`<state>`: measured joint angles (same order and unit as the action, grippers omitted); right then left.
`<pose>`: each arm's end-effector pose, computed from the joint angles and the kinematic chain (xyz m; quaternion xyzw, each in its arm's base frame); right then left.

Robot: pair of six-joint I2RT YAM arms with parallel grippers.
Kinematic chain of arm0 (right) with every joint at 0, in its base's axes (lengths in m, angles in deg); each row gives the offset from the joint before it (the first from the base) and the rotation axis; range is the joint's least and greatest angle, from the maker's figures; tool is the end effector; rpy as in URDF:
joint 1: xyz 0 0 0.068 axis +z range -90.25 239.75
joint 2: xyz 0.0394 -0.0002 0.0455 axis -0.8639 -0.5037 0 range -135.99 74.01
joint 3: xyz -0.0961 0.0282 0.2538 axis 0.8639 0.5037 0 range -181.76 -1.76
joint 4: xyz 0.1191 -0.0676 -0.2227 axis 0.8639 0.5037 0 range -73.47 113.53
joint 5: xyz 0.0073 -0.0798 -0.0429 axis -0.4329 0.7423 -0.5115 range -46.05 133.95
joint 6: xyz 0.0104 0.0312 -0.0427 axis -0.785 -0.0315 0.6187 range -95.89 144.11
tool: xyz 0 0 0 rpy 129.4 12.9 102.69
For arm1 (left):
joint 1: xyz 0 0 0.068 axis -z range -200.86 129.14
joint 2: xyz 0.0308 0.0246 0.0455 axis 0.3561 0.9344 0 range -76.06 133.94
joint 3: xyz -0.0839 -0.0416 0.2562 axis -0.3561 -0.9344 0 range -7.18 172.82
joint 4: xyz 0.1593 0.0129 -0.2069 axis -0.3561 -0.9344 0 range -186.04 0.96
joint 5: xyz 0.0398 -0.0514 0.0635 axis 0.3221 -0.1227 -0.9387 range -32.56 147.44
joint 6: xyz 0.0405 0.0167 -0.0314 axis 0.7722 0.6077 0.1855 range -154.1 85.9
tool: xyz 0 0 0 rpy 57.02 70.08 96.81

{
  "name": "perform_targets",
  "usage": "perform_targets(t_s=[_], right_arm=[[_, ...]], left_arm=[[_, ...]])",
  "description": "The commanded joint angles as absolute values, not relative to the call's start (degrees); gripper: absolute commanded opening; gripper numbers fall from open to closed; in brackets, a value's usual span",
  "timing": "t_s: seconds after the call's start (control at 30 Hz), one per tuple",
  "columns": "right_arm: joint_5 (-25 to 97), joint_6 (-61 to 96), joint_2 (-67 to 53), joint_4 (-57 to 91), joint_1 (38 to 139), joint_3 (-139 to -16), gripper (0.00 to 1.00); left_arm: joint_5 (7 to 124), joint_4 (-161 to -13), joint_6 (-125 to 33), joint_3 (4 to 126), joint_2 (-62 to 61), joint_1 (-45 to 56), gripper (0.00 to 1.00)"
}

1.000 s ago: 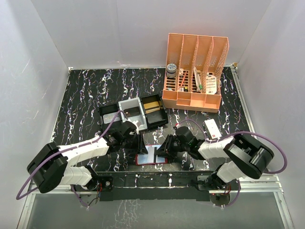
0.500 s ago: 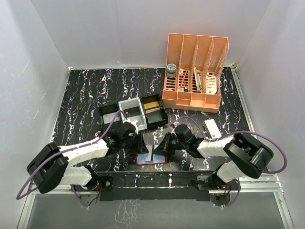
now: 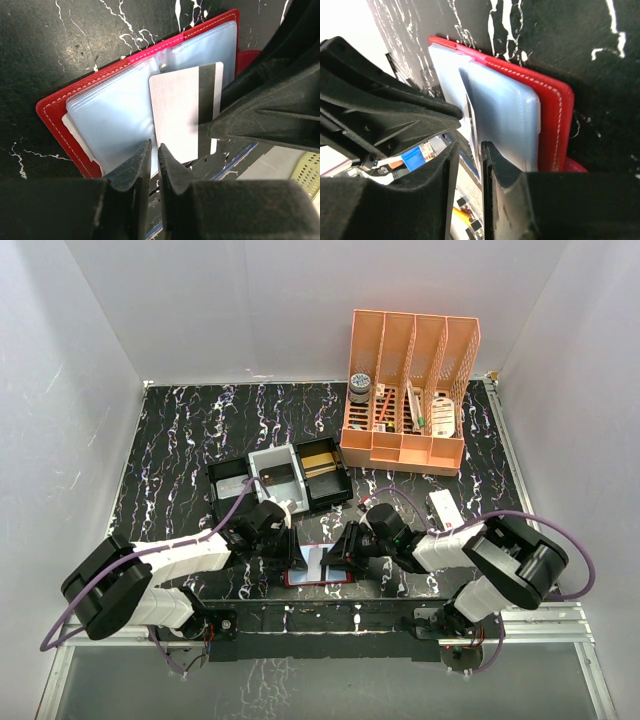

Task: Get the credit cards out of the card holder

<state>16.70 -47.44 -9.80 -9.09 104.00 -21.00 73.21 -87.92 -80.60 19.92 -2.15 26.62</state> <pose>0.1555 0.1743 0.1141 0.1083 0.8762 0.4677 0.0425 0.1511 -0.1788 0.1521 0.0596 0.9169 -0.3598 0.1619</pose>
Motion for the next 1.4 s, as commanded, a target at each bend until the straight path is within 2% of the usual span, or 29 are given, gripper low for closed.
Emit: perform_targets(t_s=[0.0, 0.1, 0.23, 0.3, 0.4, 0.43, 0.47, 0.6, 0.63, 0.7, 0.87, 0.97, 1.07, 1.2, 1.27, 1.37], right_arm=[[16.28, -47.41, -12.19, -13.26, 104.4, -24.27, 0.25], [15.41, -47.32, -12.54, -15.07, 104.49, -24.47, 0.23], [13.4, -50.25, -14.12, -20.55, 104.42, -22.52, 0.04], [14.23, -49.74, -14.35, -19.57, 104.47, -22.17, 0.0], [14.27, -49.54, -14.11, -19.91, 104.41, -22.33, 0.01], [14.4, -49.41, -13.99, -19.51, 104.47, -22.86, 0.08], [14.93, -48.81, -13.78, -16.82, 104.43, -23.69, 0.1], [18.29, -45.03, -13.39, -8.02, 104.44, -27.19, 0.12], [17.65, -45.23, -13.79, -9.12, 104.45, -27.21, 0.12], [16.63, -45.24, -14.52, -9.2, 104.4, -28.0, 0.0], [20.41, -40.6, -7.4, 0.05, 104.42, -29.75, 0.0], [25.91, -36.58, -1.09, 6.9, 103.99, -30.63, 0.0], [26.39, -33.86, 1.97, 6.19, 103.9, -29.95, 0.0], [24.79, -30.11, 3.61, 4.75, 103.99, -29.38, 0.0], [24.24, -28.25, 4.7, 4.54, 104.04, -30.01, 0.0], [25.65, -23.89, 7.1, 5.54, 104.13, -31.53, 0.0]], left_arm=[[75.43, -88.78, -78.9, 20.4, -2.15, 26.95, 0.09], [76.4, -88.0, -78.88, 19.99, -1.73, 27.0, 0.08], [75.58, -88.98, -78.4, 20.13, -0.77, 27.03, 0.06], [76.2, -87.98, -78.67, 19.7, -1.01, 27.03, 0.06], [77.33, -86.32, -79.01, 19.11, -1.95, 27.03, 0.06], [77.46, -86.29, -78.9, 19.16, -2.23, 27.04, 0.06], [77.25, -86.63, -78.77, 19.24, -2.35, 27.04, 0.06], [76.72, -86.41, -79.27, 18.21, -1.34, 27.03, 0.06], [77.3, -85.01, -79.77, 17.47, -1.09, 26.97, 0.05], [77.04, -83.41, -81.05, 16.57, -1.36, 26.92, 0.05], [71.83, -89.73, -80.86, 18.92, -6.38, 26.9, 0.09], [67.3, -96.73, -79.29, 23.15, -10.54, 26.95, 0.17], [69.5, -98.19, -74.95, 24.96, -12.96, 26.05, 0.32], [69.52, -104.31, -73.59, 28.43, -14.68, 23.01, 0.4], [68.22, -104.45, -73.61, 27.79, -17.75, 21.12, 0.56], [67.5, -107.48, -73.2, 27.96, -21.45, 15.74, 0.7]])
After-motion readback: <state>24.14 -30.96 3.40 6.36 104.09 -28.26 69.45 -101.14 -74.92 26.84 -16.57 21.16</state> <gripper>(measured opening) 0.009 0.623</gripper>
